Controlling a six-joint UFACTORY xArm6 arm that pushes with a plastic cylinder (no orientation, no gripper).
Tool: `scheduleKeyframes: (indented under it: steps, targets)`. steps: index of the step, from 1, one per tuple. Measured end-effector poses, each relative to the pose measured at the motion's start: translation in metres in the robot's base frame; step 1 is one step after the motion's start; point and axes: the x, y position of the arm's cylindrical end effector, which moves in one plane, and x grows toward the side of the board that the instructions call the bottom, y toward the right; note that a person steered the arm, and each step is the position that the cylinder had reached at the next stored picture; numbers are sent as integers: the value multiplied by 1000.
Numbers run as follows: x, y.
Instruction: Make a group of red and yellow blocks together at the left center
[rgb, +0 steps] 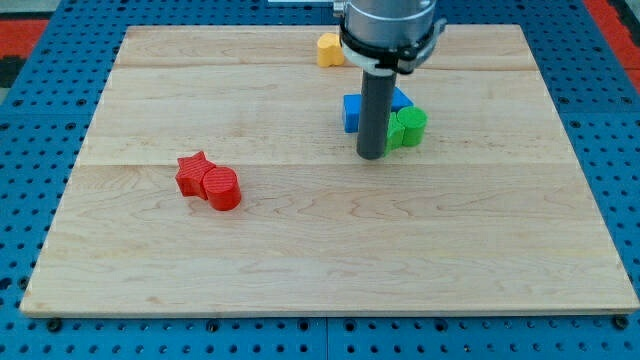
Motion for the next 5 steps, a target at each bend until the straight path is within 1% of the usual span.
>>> scheduleKeyframes:
  steps: [1,2,3,4,5]
  targets:
    - [30,-13]
    - [111,-63]
    - [95,-178]
    - [36,-198]
    - [0,-179]
